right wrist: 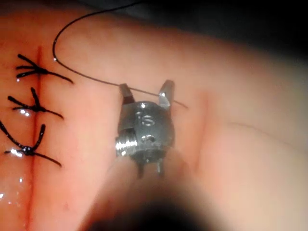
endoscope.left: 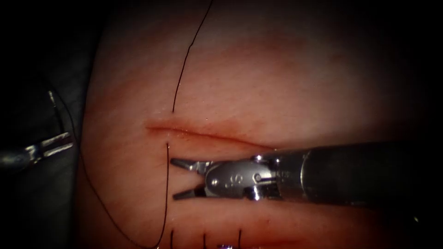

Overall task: Wound Closure
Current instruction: With the right gripper, pull the suture through the wound until only a short tail remains.

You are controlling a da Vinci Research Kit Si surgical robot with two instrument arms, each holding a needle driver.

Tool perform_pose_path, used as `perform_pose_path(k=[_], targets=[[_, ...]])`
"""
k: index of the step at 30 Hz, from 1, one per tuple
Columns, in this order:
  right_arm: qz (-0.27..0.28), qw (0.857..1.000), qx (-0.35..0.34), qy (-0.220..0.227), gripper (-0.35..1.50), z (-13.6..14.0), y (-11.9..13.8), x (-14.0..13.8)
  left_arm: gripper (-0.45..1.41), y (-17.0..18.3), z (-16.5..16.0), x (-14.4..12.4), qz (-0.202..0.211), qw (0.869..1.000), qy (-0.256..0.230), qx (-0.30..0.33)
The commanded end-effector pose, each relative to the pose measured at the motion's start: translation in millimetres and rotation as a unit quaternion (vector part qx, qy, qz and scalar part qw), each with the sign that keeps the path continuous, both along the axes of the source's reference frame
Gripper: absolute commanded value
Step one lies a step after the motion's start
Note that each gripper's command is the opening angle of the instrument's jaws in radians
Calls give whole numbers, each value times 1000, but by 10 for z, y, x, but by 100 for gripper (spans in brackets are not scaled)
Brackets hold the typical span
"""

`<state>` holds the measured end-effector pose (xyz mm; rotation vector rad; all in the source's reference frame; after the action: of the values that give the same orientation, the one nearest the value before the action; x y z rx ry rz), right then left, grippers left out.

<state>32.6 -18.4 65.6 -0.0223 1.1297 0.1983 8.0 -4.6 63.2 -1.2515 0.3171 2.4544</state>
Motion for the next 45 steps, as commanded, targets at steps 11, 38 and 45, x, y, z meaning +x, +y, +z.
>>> perform_pose_path(k=[11, 38, 45], targets=[[-18, 999, -32, -33, 132, 63, 13, 31, -45, -3, 6, -6, 0, 1000, 0, 0], [-75, 995, -14, -64, -35, 25, -51, 0, -45, -3, 10, -11, -2, 1000, 1, -2], [-90, 994, -11, -59, -35, -44, -131, -13, -45, -2, 13, -11, -2, 1000, 1, -2]])
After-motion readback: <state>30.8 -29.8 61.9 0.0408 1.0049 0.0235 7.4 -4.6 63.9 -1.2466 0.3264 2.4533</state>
